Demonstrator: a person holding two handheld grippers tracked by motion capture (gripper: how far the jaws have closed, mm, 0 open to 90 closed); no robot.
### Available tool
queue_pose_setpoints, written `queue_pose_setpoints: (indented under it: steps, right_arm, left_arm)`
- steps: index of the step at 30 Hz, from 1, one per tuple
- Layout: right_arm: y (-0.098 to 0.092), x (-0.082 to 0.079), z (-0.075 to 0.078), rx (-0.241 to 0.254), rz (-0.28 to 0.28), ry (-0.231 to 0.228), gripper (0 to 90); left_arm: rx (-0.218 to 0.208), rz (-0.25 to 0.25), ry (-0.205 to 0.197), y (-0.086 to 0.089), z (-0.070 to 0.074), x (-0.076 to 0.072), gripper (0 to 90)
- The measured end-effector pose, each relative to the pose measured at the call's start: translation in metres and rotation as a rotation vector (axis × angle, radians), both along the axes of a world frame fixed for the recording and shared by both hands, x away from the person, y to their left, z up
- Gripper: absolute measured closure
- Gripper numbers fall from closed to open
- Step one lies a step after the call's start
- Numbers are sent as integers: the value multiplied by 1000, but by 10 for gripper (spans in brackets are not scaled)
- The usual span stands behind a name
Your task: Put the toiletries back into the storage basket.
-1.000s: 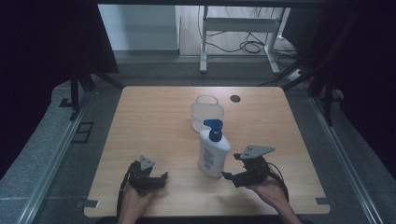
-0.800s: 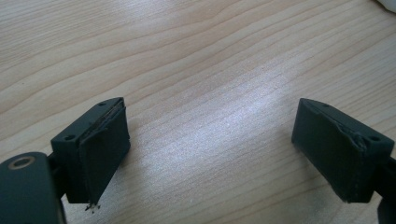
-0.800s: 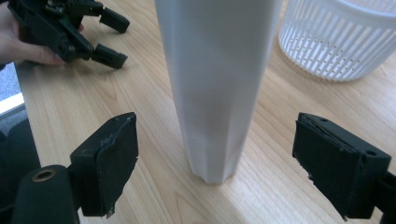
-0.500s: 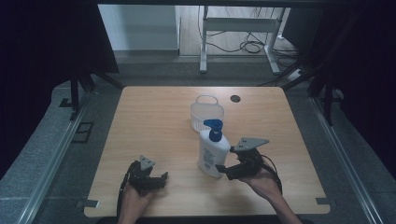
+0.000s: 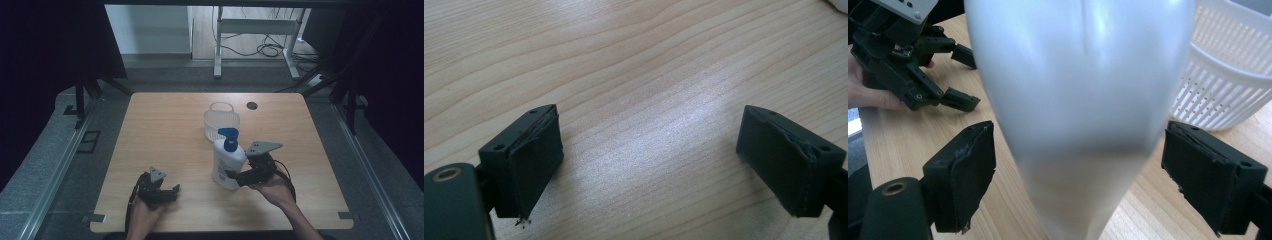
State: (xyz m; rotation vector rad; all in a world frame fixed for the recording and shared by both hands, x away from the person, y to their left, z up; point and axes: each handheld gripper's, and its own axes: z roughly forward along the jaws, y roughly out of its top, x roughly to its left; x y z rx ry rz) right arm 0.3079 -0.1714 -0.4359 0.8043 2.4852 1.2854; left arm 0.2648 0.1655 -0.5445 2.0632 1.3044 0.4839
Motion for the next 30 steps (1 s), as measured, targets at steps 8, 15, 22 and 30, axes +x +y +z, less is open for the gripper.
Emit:
queue_pose_setpoints:
  steps: [8,15,22,30]
  right_arm:
    - [7,5,6,1,-6,-11,160]
    - [11,8,8,4,-6,-13,191]
    - [15,9,8,13,1,-11,314]
    - [18,5,12,-26,6,-38,370]
  left_arm:
    - [1,0,1,0,0,0,109]
    - [1,-1,2,0,0,0,109]
    - [2,-1,3,0,0,0,109]
    - [1,-1,2,0,0,0,109]
